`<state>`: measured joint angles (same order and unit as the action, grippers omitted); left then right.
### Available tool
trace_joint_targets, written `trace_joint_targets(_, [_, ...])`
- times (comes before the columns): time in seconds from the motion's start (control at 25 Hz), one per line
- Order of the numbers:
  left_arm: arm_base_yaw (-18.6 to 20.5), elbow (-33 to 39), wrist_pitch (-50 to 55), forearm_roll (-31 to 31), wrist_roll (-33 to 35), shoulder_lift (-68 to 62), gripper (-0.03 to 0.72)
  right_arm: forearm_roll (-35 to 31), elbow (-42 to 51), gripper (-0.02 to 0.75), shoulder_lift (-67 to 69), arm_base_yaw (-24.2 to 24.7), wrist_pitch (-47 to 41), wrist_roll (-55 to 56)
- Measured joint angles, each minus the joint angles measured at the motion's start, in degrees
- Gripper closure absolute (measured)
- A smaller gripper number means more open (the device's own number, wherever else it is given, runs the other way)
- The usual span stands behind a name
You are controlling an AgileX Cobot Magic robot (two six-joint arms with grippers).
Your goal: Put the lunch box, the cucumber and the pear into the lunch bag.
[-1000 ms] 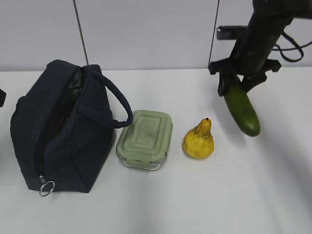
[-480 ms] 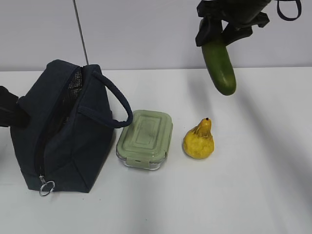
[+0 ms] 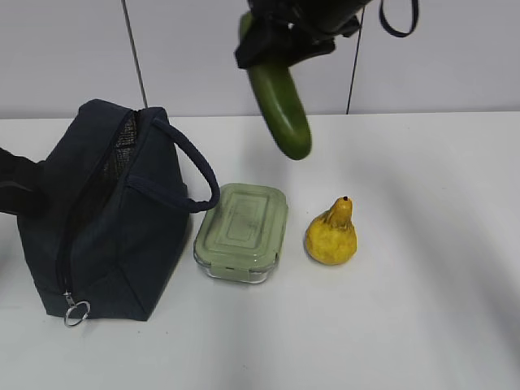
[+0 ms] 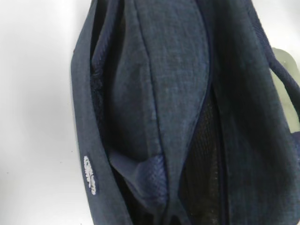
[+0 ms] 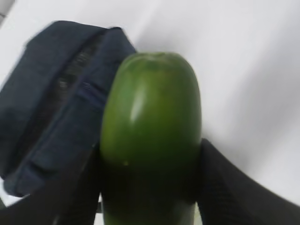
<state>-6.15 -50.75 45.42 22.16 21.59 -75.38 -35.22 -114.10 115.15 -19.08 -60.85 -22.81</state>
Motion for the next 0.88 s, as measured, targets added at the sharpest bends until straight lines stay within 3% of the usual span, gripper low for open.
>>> trace_joint_targets(0.28, [0.0, 0.0, -0.05, 0.06, 0.0, 0.0, 0.7, -29.86, -0.25, 0.318, 0.0, -5.03, 5.65, -30.52])
trace_joint_targets(0.56, [0.0, 0.0, -0.08, 0.22, 0.06, 0.0, 0.7, -45.52, -0.35, 0.318, 0.65, -8.5, 8.5, -48.95])
trace_joint_targets(0.88, [0.0, 0.0, -0.12, 0.44, 0.08, 0.0, 0.7, -55.24, -0.46, 0.318, 6.6, -8.85, 7.44, -54.34])
